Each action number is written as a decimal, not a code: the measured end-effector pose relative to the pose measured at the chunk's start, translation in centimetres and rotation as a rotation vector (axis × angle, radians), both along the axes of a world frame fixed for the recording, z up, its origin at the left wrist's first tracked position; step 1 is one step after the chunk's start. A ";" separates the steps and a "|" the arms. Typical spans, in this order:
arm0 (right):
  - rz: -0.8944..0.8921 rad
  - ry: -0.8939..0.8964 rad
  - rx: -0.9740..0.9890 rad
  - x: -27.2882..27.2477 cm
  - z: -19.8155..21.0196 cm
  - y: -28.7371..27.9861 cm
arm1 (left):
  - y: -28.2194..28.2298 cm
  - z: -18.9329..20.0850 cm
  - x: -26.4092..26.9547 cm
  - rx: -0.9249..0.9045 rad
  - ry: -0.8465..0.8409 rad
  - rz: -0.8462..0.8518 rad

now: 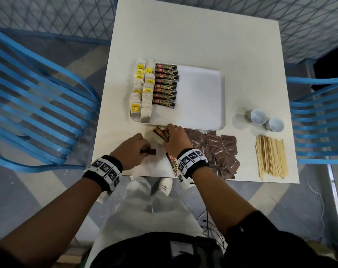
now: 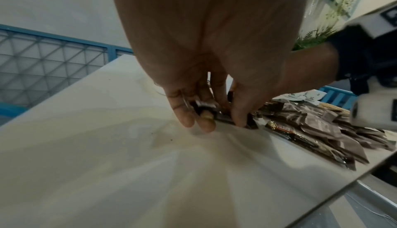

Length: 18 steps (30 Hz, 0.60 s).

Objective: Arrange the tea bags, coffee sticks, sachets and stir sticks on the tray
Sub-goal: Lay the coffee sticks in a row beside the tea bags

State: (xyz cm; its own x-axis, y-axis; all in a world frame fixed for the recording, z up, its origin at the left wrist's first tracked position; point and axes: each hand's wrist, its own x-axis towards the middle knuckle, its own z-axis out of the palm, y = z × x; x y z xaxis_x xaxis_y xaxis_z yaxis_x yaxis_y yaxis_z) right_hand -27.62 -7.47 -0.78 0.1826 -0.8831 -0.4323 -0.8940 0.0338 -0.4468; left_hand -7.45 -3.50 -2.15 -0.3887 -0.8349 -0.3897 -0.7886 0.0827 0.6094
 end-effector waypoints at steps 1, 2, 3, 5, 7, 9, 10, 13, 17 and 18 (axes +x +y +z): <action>0.008 -0.007 0.018 0.1 0.2 -0.2 | 0.2 0.1 0.2 -0.011 0.020 0.010; 0.003 -0.018 0.026 0.1 0.3 -0.4 | 0.3 0.2 0.2 -0.026 0.035 0.018; -0.007 -0.032 0.026 0.0 0.4 -0.6 | 0.3 0.4 -0.1 -0.033 0.046 0.027; -0.034 -0.051 0.006 -0.4 0.6 -1.0 | 0.1 1.0 -1.2 -0.022 0.037 0.035; -0.075 -0.067 -0.048 -1.1 1.1 -1.2 | 0.0 1.5 -2.6 -0.003 0.003 0.006; -0.144 -0.130 -0.091 -2.1 1.9 -1.4 | -0.2 1.5 -4.1 -0.036 -0.060 -0.108; -0.172 -0.156 -0.094 -2.5 2.4 -1.5 | -0.2 1.4 -4.7 -0.059 -0.100 -0.187; -0.231 -0.224 -0.115 -3.9 3.6 -1.7 | -0.3 0.5 -6.2 -0.120 -0.182 -0.346; -0.289 -0.288 -0.113 -4.9 3.9 -1.5 | -0.5 0.1 -7.1 -0.171 -0.170 -0.335; -0.302 -0.296 -0.110 -5.1 3.8 -1.4 | -0.6 0.0 -7.0 -0.171 -0.175 -0.328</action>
